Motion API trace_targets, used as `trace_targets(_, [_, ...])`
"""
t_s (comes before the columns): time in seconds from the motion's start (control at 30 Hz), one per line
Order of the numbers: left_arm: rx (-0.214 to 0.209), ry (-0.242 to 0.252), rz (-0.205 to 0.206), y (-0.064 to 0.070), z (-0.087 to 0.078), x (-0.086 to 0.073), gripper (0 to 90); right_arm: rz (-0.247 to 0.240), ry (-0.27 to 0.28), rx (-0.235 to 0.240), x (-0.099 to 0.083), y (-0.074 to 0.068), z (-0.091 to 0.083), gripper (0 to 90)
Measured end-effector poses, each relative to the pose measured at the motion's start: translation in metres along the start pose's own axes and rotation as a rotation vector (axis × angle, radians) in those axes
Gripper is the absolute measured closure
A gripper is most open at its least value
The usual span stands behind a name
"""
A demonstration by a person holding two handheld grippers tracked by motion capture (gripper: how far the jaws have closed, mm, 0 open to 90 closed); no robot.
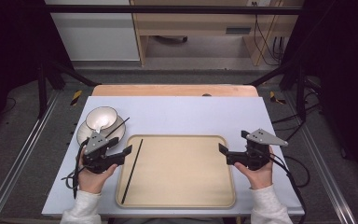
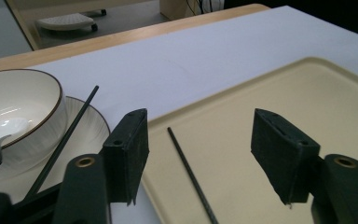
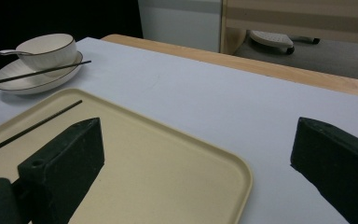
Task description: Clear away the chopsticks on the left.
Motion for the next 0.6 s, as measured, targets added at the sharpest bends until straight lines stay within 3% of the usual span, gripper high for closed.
trace_targets(0.13, [-0.012, -0.021, 0.005, -0.013, -0.007, -0.014, 31.7, -0.001, -0.006, -0.002, -0.001, 0.000, 0.000, 2.8])
trace_targets(0.2, [-0.017, -0.028, -0.016, -0.022, -0.010, -0.021, 31.2, -0.001, -0.007, -0.004, -0.001, 0.001, 0.000, 2.8])
trace_targets(0.33, [-0.004, -0.027, -0.058, -0.037, -0.018, -0.030, 30.6, -0.003, -0.008, -0.006, -0.001, 0.001, 0.001, 2.8])
trace_targets(0.6, [0.039, -0.053, -0.056, -0.067, -0.023, -0.042, 30.6, -0.002, -0.016, 0.005, -0.002, 0.000, 0.001, 2.8])
Point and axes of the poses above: each handheld gripper's, and its own axes: z roughly forward along the jaws, x roughly out of its top, y roughly to its right, the point moved 7 cm from there along z, roughly forward along the jaws, and after that the axes turned 10 degrees about y, right-handed, at the moved point
